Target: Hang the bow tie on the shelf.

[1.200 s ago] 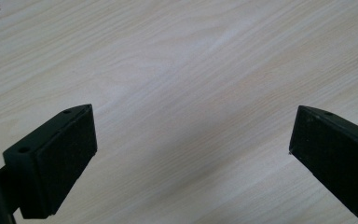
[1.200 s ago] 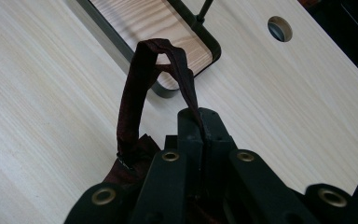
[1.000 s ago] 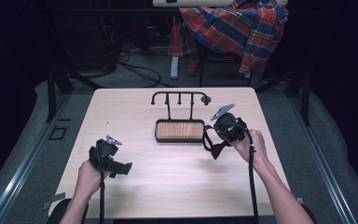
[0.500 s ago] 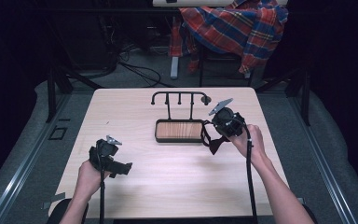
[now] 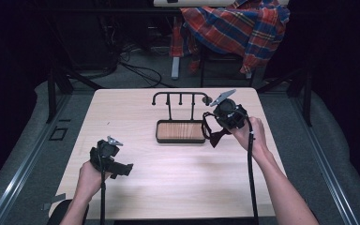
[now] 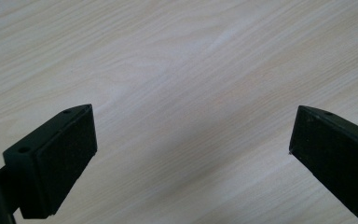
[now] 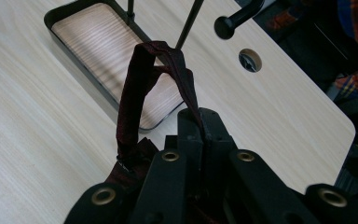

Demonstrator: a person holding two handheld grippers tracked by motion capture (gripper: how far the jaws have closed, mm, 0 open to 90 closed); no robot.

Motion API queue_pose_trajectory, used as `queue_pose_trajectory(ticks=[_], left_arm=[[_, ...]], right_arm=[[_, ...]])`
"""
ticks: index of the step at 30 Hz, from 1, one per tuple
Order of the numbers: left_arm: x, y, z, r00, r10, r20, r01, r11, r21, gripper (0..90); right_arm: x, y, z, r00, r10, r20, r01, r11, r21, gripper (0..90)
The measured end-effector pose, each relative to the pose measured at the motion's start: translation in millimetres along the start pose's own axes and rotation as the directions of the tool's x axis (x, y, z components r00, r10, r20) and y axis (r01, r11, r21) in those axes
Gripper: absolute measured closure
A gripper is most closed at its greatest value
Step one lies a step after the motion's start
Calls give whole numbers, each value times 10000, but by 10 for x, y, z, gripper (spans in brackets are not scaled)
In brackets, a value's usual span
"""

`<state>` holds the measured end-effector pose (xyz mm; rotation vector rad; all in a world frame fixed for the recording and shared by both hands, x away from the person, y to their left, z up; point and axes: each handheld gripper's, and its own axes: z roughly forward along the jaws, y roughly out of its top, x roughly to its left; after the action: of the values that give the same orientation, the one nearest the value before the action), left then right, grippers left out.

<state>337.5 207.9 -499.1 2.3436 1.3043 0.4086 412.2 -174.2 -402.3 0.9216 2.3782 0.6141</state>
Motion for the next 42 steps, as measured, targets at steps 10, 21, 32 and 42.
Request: queue_pose_trajectory(ticks=[10,21,32,42], left_arm=[[1,-1,1,10000,0,-4,0,10000,-1,8],[4,-2,1,10000,13,-2,-13,10000,-3,8],[6,-2,3,10000,18,24,-18,10000,-22,8],[6,-2,4,10000,15,31,-15,10000,-11,8]], right_arm=[[-49,111,-35,9999,-57,141,58,10000,-55,885],[-95,243,-59,9997,-59,240,63,9998,-186,885],[-168,355,9,9991,202,380,-194,9996,-222,885],[-257,386,163,9972,423,614,-431,9990,118,885]])
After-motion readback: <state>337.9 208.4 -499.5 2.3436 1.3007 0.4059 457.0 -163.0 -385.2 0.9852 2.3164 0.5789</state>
